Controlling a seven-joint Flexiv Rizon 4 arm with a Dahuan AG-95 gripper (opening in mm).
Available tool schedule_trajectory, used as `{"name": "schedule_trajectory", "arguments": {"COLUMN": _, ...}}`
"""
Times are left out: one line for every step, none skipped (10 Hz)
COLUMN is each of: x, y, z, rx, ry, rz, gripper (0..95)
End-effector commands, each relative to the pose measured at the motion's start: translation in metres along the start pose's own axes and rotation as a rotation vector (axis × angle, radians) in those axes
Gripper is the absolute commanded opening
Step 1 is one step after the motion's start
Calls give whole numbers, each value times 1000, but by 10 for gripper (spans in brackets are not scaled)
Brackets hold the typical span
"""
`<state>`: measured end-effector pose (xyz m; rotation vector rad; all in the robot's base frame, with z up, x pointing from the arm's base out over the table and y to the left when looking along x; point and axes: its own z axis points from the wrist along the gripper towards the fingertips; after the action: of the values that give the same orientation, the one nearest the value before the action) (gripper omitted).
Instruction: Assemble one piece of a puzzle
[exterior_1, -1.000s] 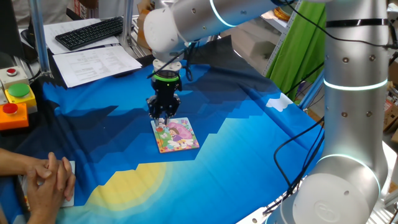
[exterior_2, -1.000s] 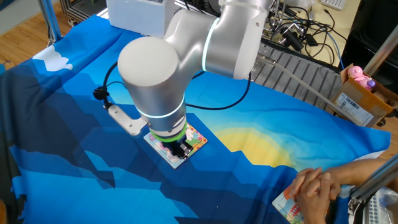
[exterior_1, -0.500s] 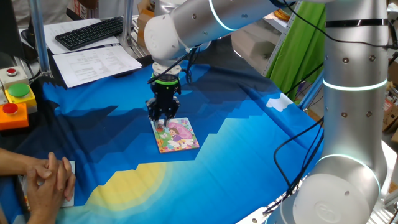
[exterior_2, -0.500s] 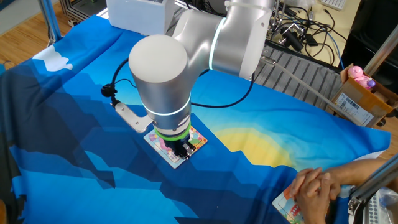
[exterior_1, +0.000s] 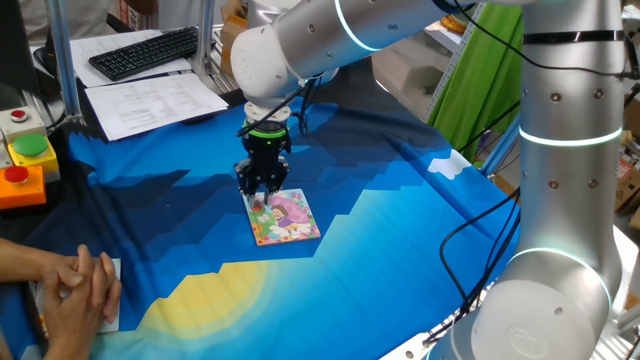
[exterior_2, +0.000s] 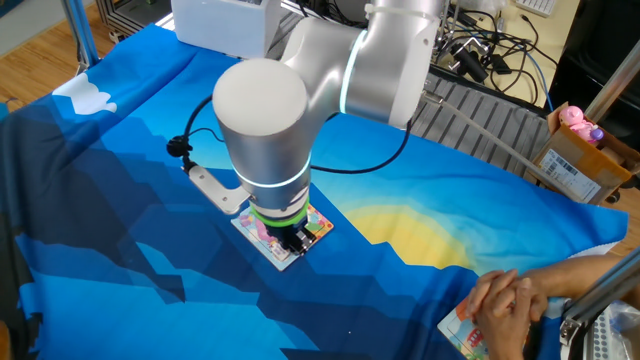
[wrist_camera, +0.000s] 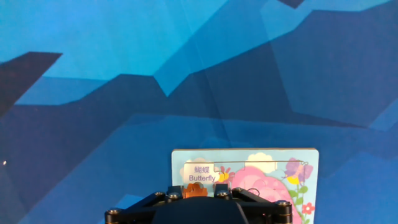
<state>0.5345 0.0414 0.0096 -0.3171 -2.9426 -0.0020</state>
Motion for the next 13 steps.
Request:
{"name": "schedule_trajectory", "arguments": {"x": 0, "y": -1, "z": 0, "rx": 3, "ry": 1, "rz": -5, "gripper": 0}}
{"name": "schedule_trajectory", "arguments": {"x": 0, "y": -1, "z": 1, "rx": 5, "ry": 1, "rz": -8, "gripper": 0}}
{"name": "schedule_trajectory", "arguments": {"x": 0, "y": 0, "z": 1, "rx": 8, "ry": 0, "rz": -10, "gripper": 0}}
{"name": "schedule_trajectory", "arguments": {"x": 1, "y": 0, "z": 2, "rx": 9, "ry": -1, "rz": -9, "gripper": 0}}
{"name": "schedule_trajectory", "arguments": {"x": 1, "y": 0, "z": 3, "rx": 10, "ry": -1, "rz": -9, "gripper": 0}}
{"name": "schedule_trajectory", "arguments": {"x": 1, "y": 0, "z": 3, "rx": 10, "ry": -1, "rz": -10, "gripper": 0}}
{"name": "schedule_trajectory", "arguments": {"x": 0, "y": 0, "z": 4, "rx": 11, "ry": -1, "rz": -20, "gripper": 0}}
{"name": "schedule_trajectory", "arguments": {"x": 0, "y": 0, "z": 4, "rx": 14, "ry": -2, "rz": -32, "gripper": 0}}
{"name": "schedule_trajectory", "arguments": {"x": 0, "y": 1, "z": 5, "rx": 14, "ry": -2, "rz": -39, "gripper": 0}}
{"name": "schedule_trajectory", "arguments": {"x": 0, "y": 1, "z": 5, "rx": 20, "ry": -3, "rz": -47, "gripper": 0}}
{"name": "schedule_trajectory", "arguments": {"x": 0, "y": 1, "z": 5, "rx": 22, "ry": -2, "rz": -48, "gripper": 0}}
{"name": "schedule_trajectory", "arguments": {"x": 0, "y": 0, "z": 5, "rx": 22, "ry": -2, "rz": -47, "gripper": 0}}
{"name": "schedule_trajectory", "arguments": {"x": 0, "y": 0, "z": 5, "rx": 26, "ry": -2, "rz": -48, "gripper": 0}}
